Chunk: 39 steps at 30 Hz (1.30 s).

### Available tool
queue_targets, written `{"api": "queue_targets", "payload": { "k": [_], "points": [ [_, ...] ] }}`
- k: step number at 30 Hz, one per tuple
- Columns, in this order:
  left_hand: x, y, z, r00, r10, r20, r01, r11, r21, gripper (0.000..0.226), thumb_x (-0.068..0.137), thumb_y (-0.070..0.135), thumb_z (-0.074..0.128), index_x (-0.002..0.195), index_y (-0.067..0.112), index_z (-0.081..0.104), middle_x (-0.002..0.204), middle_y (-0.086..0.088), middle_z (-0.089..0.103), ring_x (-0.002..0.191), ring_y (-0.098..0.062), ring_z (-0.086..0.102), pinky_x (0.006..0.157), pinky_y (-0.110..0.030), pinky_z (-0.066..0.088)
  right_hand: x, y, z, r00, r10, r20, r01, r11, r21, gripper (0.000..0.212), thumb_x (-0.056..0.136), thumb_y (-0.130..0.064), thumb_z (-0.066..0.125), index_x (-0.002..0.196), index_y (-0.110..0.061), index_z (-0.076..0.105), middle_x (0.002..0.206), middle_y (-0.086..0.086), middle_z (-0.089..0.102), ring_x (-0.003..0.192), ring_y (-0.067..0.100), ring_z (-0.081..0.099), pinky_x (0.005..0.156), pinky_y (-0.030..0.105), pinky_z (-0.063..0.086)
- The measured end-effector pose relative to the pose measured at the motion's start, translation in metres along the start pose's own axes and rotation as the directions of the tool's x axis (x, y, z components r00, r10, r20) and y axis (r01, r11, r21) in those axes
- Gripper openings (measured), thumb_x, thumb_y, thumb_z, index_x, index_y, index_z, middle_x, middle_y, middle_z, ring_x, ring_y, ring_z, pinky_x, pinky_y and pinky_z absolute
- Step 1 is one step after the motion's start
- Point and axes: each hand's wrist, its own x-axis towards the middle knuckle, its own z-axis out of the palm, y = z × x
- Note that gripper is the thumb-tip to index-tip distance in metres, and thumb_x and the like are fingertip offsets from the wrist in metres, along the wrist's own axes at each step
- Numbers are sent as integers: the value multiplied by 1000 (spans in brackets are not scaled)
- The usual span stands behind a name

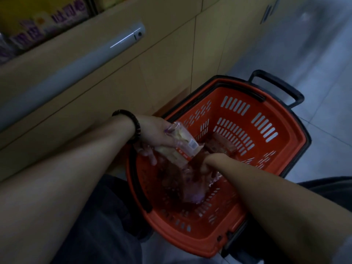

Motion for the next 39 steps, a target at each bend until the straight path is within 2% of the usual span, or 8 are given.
{"api": "queue_targets", "payload": {
  "k": [3,6,12,15,21,30,33,39],
  "points": [
    [-3,-2,-5,998,54,-38,-53,998,24,31,97,48,68,115,25,63,86,-7,74,67,-22,74,46,-23,47,-19,8,-15,994,-10,108,-6,989,149,29,104,-18,60,132,-11,64,123,17,73,109,33,71,91,45,61],
    [-13,-3,-13,994,100,-46,-100,995,5,31,97,41,71,120,22,64,71,2,70,65,-19,68,50,-24,48,-81,14,-42,994,-77,-79,94,966,242,22,101,-5,61,89,-21,69,88,14,77,71,27,72,59,37,62],
    [-43,-5,-22,949,307,-66,-313,943,-113,62,77,53,84,126,19,68,91,-7,67,65,-12,60,50,-22,44,-192,44,-99,884,-172,-436,334,883,329,10,101,-21,67,108,-14,67,78,21,60,53,23,54,52,27,44],
    [-56,-4,-23,932,337,-132,-347,935,-66,66,87,76,50,117,23,77,82,0,68,61,-4,58,52,-18,42,-225,59,-100,795,-260,-548,539,716,442,20,98,-23,69,114,-10,71,87,18,49,60,21,44,55,28,35],
    [-63,-8,-20,930,288,-228,-333,922,-197,16,94,11,73,108,7,80,77,-6,75,56,-5,65,51,-15,49,-246,64,-83,701,-383,-602,683,603,412,20,103,-24,65,119,-13,72,87,15,52,67,23,49,52,25,36],
    [-48,-7,-24,919,213,-333,-349,830,-434,57,76,-6,83,128,7,64,83,-4,77,57,-7,70,55,-22,55,-241,53,-86,596,-380,-707,775,504,382,27,95,-29,75,96,-1,74,71,6,54,61,13,46,56,29,33],
    [-44,-9,-24,925,200,-324,-326,854,-405,75,54,6,90,125,0,66,71,3,75,56,-3,69,51,-17,52,-233,48,-89,587,-337,-737,789,442,426,65,80,-50,85,101,11,73,85,15,62,75,24,52,62,32,37],
    [-38,-12,-25,889,223,-400,-413,767,-491,29,91,-10,69,119,0,68,95,-17,74,70,-13,73,58,-26,60,-224,32,-90,630,-343,-697,776,308,550,39,104,-39,60,96,-4,76,92,17,76,74,23,73,69,33,62]
  ]
}}
